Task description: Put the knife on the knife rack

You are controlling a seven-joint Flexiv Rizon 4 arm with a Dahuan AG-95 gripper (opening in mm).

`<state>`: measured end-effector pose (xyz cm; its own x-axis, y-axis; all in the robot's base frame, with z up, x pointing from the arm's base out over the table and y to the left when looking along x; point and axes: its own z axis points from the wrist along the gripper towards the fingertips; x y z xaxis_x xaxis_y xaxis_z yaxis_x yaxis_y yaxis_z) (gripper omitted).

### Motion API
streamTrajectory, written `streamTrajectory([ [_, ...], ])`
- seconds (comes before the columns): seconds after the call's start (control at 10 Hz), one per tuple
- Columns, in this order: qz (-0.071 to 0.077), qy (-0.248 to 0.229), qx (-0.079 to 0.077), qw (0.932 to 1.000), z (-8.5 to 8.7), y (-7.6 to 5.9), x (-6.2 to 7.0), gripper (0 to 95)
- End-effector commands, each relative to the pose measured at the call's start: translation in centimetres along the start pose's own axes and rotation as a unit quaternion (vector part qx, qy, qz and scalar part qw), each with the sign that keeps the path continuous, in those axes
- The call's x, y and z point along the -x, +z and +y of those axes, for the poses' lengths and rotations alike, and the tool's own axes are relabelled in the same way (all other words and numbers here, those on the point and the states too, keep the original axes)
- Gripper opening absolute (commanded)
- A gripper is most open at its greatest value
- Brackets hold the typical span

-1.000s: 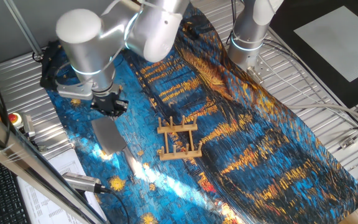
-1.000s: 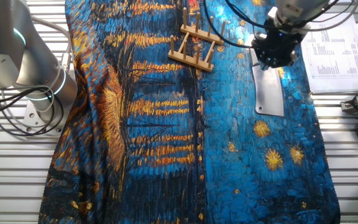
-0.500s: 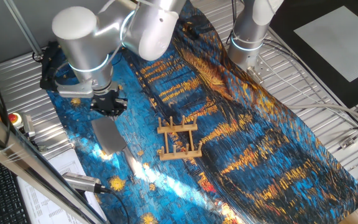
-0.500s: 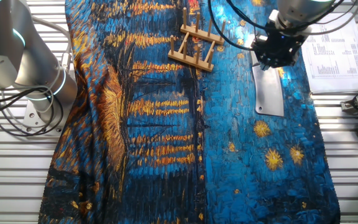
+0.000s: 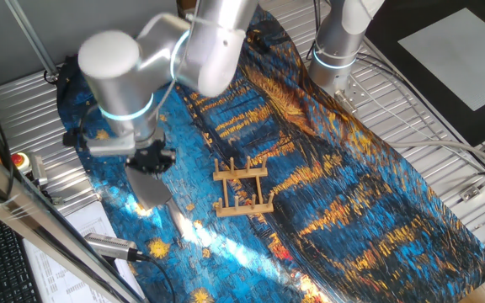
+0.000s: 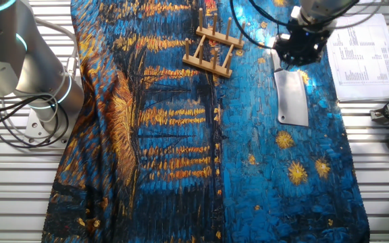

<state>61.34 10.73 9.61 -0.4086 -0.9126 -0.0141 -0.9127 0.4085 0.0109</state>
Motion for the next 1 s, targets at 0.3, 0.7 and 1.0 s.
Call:
streamTrajectory([
  [0.3, 0.000, -0.007, -0.001, 1.0000, -0.2, -0.1, 1.3, 0.0],
  [0.7, 0.012, -0.066, -0.006, 0.9977, 0.3, 0.8, 2.9, 0.0],
  [1.0, 0.011, -0.159, 0.001, 0.9872, 0.2, 1.7, 2.8, 19.0],
])
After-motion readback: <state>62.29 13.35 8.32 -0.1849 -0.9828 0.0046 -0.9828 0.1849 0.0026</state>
